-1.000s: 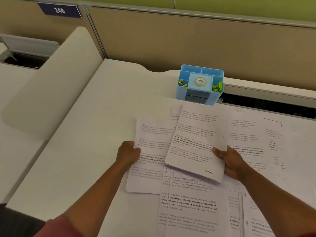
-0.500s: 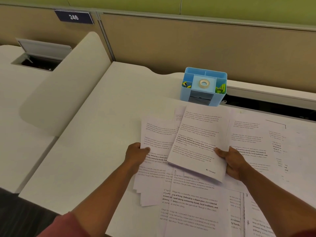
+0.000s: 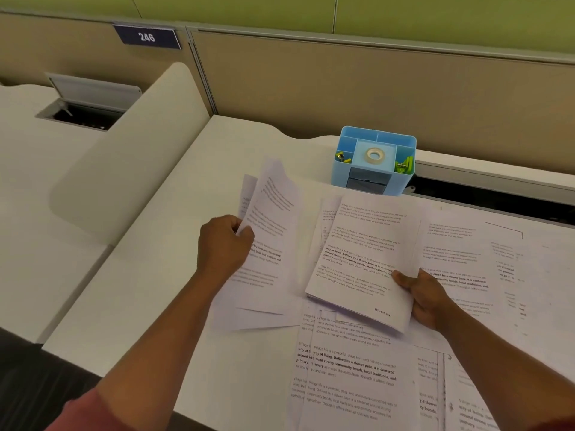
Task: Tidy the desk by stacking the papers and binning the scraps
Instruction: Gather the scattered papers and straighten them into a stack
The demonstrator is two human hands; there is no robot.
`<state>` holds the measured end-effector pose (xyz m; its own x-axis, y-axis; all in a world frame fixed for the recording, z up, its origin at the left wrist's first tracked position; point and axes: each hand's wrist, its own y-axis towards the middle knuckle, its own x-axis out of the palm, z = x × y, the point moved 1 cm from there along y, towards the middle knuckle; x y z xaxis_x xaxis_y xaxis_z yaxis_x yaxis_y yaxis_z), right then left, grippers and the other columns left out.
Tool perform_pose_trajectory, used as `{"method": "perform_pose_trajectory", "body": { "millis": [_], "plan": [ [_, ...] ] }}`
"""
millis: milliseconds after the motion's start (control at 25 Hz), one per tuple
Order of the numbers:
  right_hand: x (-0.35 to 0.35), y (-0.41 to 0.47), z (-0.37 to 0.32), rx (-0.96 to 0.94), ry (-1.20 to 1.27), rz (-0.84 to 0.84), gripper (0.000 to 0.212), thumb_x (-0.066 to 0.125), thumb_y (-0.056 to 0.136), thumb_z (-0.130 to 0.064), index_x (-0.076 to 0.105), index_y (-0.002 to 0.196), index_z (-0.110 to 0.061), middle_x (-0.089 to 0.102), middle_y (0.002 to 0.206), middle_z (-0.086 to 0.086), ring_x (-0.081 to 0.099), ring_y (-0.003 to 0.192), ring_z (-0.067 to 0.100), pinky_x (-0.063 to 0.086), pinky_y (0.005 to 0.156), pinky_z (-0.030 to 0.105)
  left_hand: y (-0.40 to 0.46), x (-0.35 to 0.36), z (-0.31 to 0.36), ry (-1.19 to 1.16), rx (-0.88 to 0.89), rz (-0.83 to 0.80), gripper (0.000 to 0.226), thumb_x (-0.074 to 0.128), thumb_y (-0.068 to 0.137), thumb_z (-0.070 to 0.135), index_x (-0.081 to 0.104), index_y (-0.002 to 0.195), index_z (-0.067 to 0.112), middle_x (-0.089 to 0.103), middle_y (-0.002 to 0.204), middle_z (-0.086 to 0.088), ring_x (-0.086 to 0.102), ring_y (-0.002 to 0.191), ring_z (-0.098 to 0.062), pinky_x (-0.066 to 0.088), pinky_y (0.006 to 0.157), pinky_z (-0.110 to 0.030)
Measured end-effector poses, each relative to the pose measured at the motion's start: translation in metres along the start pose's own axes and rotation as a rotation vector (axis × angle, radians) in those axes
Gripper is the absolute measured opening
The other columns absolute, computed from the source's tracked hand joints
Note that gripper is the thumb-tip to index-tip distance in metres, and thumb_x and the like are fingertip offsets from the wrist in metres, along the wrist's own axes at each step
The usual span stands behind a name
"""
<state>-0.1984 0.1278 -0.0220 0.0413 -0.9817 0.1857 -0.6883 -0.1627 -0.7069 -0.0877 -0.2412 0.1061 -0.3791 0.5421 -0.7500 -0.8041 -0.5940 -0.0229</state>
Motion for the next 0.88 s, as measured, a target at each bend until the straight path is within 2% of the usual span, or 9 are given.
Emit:
{"method": "perform_pose_trajectory", "body": {
  "millis": [200, 320, 400, 520, 600, 680, 800, 880],
  "plan": [
    [0.002, -0.001, 0.0, 0.002, -0.005, 0.005, 0.023, 0.06, 0.097, -0.003, 0.063, 0.117, -0.016, 0.074, 0.114, 0.012, 0.07, 0.106, 0.035, 0.063, 0.074, 0.047, 0.002, -0.02, 0.011, -0.013, 0.097, 0.064, 0.021, 0.067, 0.092, 0.016, 0.065, 0.071, 0.013, 0.066, 0.068, 0.004, 0.056, 0.057, -0.009, 0.04, 0.051, -0.021],
    [0.003, -0.002, -0.001, -0.012, -0.036, 0.009, 0.025, 0.061, 0.097, -0.003, 0.063, 0.119, -0.014, 0.074, 0.115, 0.013, 0.07, 0.106, 0.037, 0.06, 0.08, 0.049, 0.002, -0.034, 0.03, -0.044, 0.125, 0.048, 0.007, 0.066, 0.094, 0.018, 0.061, 0.09, 0.015, 0.065, 0.083, 0.008, 0.063, 0.07, -0.011, 0.044, 0.054, -0.017],
    [0.005, -0.004, -0.001, -0.026, -0.07, 0.016, 0.028, 0.061, 0.097, -0.003, 0.061, 0.123, -0.012, 0.073, 0.117, 0.015, 0.069, 0.106, 0.038, 0.058, 0.086, 0.053, 0.0, -0.046, 0.044, -0.074, 0.126, -0.003, 0.018, 0.068, 0.095, 0.02, 0.052, 0.105, 0.02, 0.064, 0.096, 0.009, 0.064, 0.077, -0.008, 0.044, 0.057, -0.013],
    [0.013, -0.01, -0.002, -0.05, -0.113, 0.029, 0.033, 0.062, 0.096, -0.004, 0.06, 0.128, -0.009, 0.071, 0.118, 0.016, 0.068, 0.107, 0.039, 0.054, 0.094, 0.059, -0.002, -0.063, 0.061, -0.287, 0.128, -0.084, 0.048, 0.074, 0.091, 0.018, 0.043, 0.125, 0.032, 0.069, 0.109, 0.008, 0.07, 0.088, -0.012, 0.055, 0.069, -0.023],
    [0.02, -0.018, -0.003, -0.079, -0.129, 0.025, 0.027, 0.063, 0.096, -0.003, 0.062, 0.122, -0.012, 0.071, 0.118, 0.015, 0.068, 0.105, 0.037, 0.055, 0.092, 0.055, 0.0, -0.071, 0.067, -0.522, 0.112, -0.144, 0.051, 0.076, 0.089, 0.014, 0.051, 0.132, 0.023, 0.074, 0.113, 0.003, 0.074, 0.095, -0.018, 0.06, 0.077, -0.038],
    [0.027, -0.031, -0.006, -0.103, -0.142, -0.001, 0.026, 0.063, 0.096, -0.003, 0.064, 0.12, -0.013, 0.073, 0.115, 0.015, 0.071, 0.102, 0.035, 0.058, 0.086, 0.05, 0.003, -0.07, 0.069, -0.773, 0.067, -0.26, 0.045, 0.073, 0.088, 0.005, 0.059, 0.13, 0.011, 0.074, 0.118, -0.006, 0.073, 0.104, -0.028, 0.059, 0.086, -0.048],
    [0.038, -0.061, -0.013, -0.134, -0.145, -0.082, 0.03, 0.063, 0.096, -0.004, 0.063, 0.124, -0.012, 0.076, 0.109, 0.013, 0.074, 0.095, 0.032, 0.062, 0.073, 0.045, 0.001, -0.051, 0.071, -0.937, -0.033, -0.404, 0.042, 0.069, 0.087, 0.0, 0.06, 0.128, 0.005, 0.074, 0.119, -0.012, 0.072, 0.105, -0.032, 0.061, 0.084, -0.047],
    [0.044, -0.084, -0.019, -0.149, -0.119, -0.128, 0.031, 0.063, 0.095, -0.004, 0.063, 0.125, -0.012, 0.075, 0.112, 0.014, 0.074, 0.098, 0.034, 0.062, 0.075, 0.049, 0.0, -0.027, 0.067, -0.941, -0.099, -0.455, 0.039, 0.067, 0.09, -0.003, 0.059, 0.127, 0.004, 0.074, 0.118, -0.012, 0.073, 0.104, -0.032, 0.062, 0.081, -0.044]
  ]
}}
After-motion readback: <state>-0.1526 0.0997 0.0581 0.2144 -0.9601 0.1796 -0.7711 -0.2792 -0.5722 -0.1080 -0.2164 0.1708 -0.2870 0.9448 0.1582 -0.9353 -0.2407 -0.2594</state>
